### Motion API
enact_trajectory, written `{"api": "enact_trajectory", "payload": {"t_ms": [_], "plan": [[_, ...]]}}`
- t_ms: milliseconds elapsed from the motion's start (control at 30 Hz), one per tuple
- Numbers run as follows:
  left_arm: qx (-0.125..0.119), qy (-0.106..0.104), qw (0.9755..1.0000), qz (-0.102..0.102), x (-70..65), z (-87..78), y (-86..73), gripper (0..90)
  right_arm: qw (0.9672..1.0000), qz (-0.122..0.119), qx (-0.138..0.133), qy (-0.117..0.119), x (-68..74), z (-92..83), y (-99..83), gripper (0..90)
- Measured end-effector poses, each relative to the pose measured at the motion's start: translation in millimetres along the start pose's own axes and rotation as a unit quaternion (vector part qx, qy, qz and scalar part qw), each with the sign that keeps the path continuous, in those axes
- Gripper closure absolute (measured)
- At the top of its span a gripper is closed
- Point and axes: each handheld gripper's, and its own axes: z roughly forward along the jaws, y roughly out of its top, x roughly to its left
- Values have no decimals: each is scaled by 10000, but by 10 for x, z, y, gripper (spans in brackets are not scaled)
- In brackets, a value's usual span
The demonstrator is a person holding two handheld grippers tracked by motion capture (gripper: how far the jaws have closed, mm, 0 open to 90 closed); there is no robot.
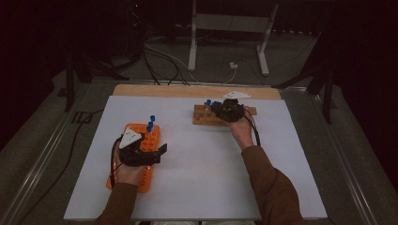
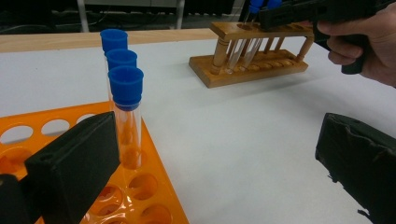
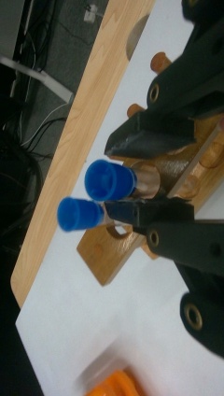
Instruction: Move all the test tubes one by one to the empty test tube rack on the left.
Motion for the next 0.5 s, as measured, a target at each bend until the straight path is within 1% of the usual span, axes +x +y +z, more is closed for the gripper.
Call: {"api": "enact_trajectory", "payload": {"t_ms": [133,167,233,333,400,500], "plan": [[23,-20,10000,1,-2,7,-5,8,10000,63,-50,0,-4,10,-18,757],[25,-26,10000,2,-3,10,-6,8,10000,47,-56,23,6,13,-24,758],[33,-31,10000,6,-7,14,-9,8,10000,22,-64,-30,27,15,-27,762],[41,-41,10000,21,-15,20,-10,8,9999,66,-59,-66,27,16,-18,764],[48,-42,10000,35,-14,26,-12,8,9999,99,-110,-26,27,1,-9,764],[83,-42,10000,35,-15,36,-18,8,9998,79,-163,-33,37,-35,19,764]]}}
